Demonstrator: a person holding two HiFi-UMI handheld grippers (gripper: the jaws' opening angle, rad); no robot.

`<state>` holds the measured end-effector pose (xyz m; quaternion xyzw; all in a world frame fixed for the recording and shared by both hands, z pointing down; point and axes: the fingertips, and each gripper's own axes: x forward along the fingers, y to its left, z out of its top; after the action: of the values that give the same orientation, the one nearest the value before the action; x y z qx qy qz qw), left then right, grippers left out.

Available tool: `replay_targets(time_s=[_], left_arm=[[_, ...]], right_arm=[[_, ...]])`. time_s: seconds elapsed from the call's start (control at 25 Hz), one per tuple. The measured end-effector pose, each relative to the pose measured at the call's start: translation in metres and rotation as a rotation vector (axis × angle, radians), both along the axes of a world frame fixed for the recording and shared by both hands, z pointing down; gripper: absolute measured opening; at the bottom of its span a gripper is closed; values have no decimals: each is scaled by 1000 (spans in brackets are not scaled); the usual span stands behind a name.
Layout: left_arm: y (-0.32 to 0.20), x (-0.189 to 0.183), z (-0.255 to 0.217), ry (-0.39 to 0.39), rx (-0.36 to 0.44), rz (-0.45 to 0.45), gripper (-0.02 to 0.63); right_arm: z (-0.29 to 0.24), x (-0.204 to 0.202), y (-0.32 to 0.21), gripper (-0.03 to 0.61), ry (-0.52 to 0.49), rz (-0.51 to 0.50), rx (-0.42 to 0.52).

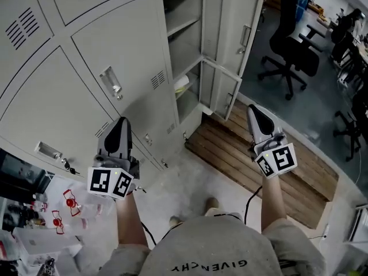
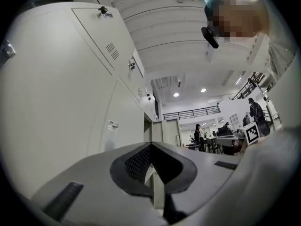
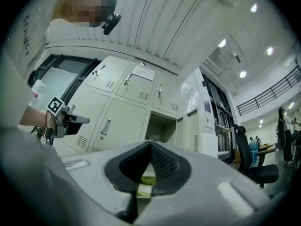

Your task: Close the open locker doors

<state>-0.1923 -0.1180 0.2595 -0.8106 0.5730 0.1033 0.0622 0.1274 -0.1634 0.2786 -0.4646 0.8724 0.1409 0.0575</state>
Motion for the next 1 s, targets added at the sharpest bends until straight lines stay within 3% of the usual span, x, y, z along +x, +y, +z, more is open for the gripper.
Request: replay_targets(time_s=[0.28,0.48,0.72,1.0], left_arm=[[-49,90,1,-10,27,46,-3],[-71,134,12,-8,15,55,-3],[-94,155,30,-20,-22,37,-3],[-122,150,57,-40,-66,5,-3]], right_arm=[[12,65,-39,2,-19,-24,-16],[25,96,-61,2,-17,-48,-45],[44,112,-95,2,-37,-73,-83],[66,99,-142,6,-66,-99,-130]])
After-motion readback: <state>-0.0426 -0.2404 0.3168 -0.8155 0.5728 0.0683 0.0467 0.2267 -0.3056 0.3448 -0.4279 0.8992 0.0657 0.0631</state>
